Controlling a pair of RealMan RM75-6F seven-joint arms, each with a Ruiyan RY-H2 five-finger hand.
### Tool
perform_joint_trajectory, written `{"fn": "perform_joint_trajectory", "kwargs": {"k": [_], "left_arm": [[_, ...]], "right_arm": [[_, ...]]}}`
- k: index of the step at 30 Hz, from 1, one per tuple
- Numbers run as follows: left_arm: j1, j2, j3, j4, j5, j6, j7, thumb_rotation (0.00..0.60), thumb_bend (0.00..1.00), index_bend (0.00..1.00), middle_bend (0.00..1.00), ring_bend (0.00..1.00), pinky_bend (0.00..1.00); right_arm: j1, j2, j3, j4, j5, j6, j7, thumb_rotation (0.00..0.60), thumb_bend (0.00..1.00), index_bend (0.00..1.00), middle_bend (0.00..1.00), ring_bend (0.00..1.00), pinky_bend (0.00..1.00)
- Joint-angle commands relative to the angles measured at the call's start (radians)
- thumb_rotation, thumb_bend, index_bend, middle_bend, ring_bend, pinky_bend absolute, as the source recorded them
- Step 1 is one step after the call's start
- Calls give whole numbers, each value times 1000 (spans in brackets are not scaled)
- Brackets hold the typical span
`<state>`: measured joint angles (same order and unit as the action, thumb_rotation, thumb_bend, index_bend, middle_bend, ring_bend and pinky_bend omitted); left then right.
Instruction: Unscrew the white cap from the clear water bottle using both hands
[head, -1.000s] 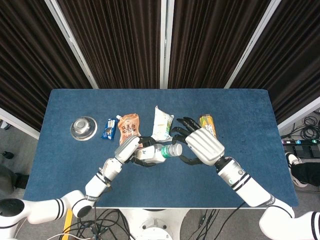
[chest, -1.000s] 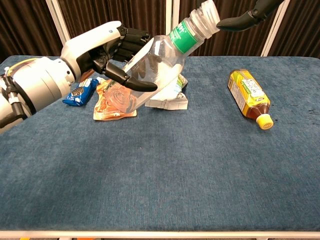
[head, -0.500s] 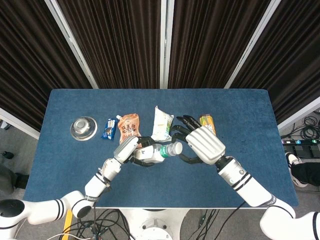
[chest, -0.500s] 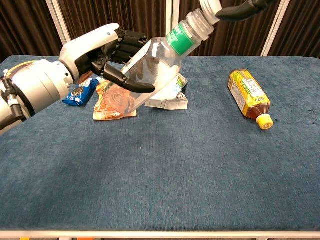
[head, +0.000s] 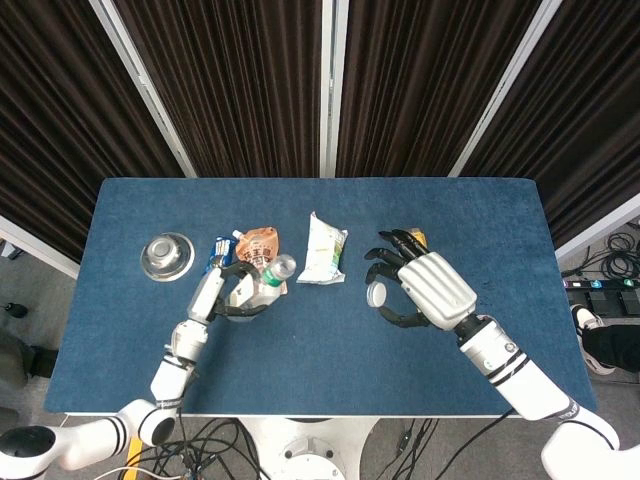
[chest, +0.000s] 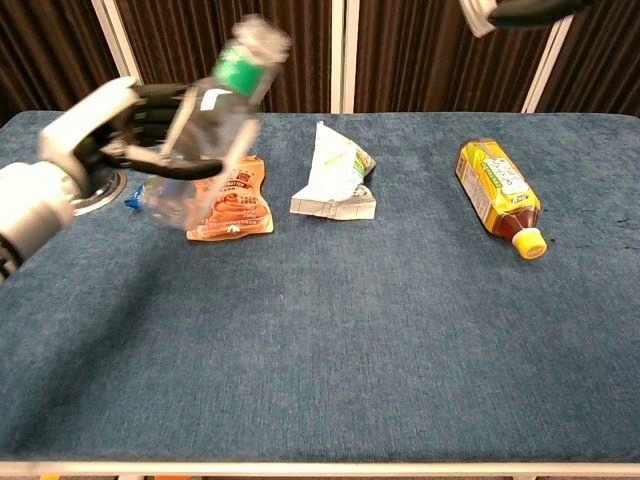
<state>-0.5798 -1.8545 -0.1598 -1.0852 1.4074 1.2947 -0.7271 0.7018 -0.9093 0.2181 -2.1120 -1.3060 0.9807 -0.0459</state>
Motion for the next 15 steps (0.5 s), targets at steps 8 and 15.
{"fn": "perform_joint_trajectory", "kwargs": {"k": [8,15], "left_arm": [[139,-236,8,498,-14,158,-153,600,86,525,494,439,336],[134,-265,12,557,6,138,-195,600,86,527,489,437,335]], "right_arm": [[-29,-24,-68,73,7,-65,42,600,327,485,219,0,33],[13,-162,-119,205,95,-156,-74,600,327,486,219,0,18]]}}
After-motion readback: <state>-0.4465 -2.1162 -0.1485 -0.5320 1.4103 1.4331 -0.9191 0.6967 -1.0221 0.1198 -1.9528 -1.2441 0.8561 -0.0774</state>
